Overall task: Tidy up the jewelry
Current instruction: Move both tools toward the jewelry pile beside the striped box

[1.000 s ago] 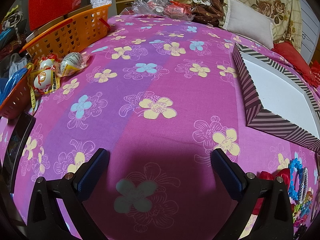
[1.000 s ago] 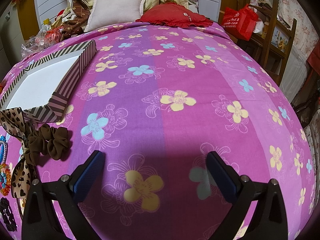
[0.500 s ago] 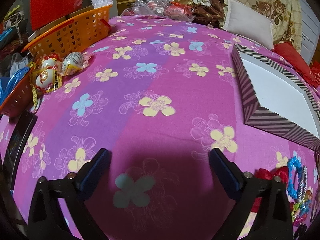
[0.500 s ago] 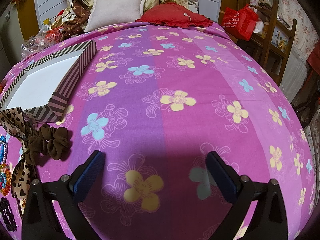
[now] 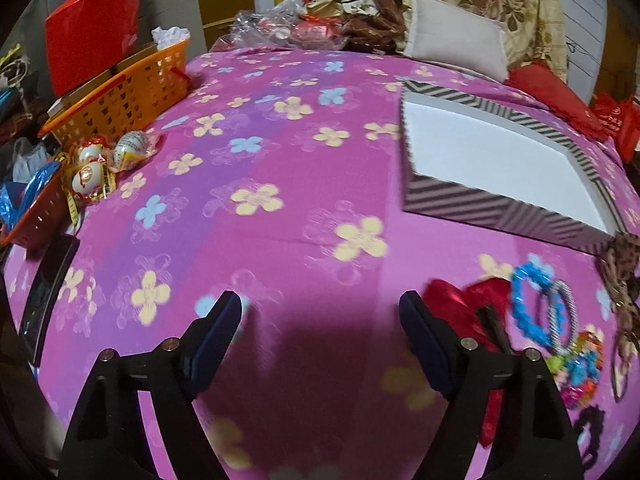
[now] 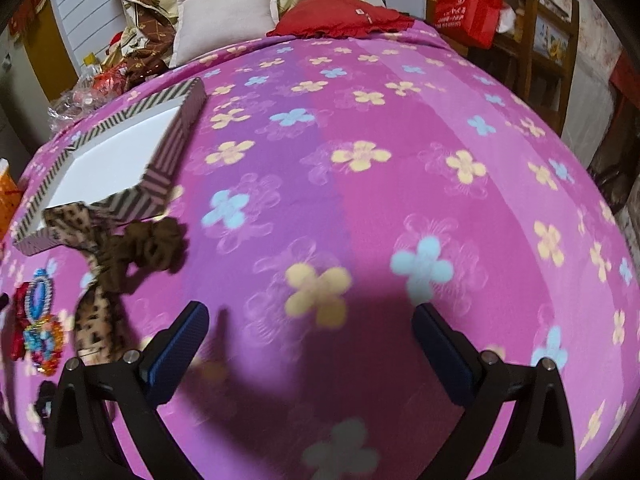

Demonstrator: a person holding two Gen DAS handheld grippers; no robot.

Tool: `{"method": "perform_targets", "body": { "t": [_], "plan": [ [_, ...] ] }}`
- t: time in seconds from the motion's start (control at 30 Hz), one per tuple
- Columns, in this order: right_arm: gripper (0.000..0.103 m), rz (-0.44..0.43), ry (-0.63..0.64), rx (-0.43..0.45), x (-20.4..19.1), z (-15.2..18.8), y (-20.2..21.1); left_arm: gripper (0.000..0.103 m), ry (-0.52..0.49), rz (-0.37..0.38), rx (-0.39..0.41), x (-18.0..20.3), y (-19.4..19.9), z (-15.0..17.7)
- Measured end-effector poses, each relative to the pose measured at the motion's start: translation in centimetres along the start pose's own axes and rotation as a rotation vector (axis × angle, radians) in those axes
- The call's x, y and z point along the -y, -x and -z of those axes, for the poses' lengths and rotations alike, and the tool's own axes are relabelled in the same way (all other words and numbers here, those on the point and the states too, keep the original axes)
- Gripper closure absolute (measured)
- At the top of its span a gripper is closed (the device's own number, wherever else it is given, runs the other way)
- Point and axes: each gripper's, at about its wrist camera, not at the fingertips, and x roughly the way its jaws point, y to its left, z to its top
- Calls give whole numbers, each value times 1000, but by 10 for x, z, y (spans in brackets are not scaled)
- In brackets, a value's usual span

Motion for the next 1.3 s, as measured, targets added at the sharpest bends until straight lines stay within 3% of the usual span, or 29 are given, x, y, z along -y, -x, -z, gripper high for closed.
{"method": "perform_targets", "body": {
  "t": [0.5, 1.3],
  "plan": [
    [0, -30, 141, 107, -62, 7, 44, 45, -24, 78, 8, 33, 27, 13],
    [0, -39, 223, 113, -91, 15, 48, 45, -29, 95, 3, 47, 37, 19]
  ]
}}
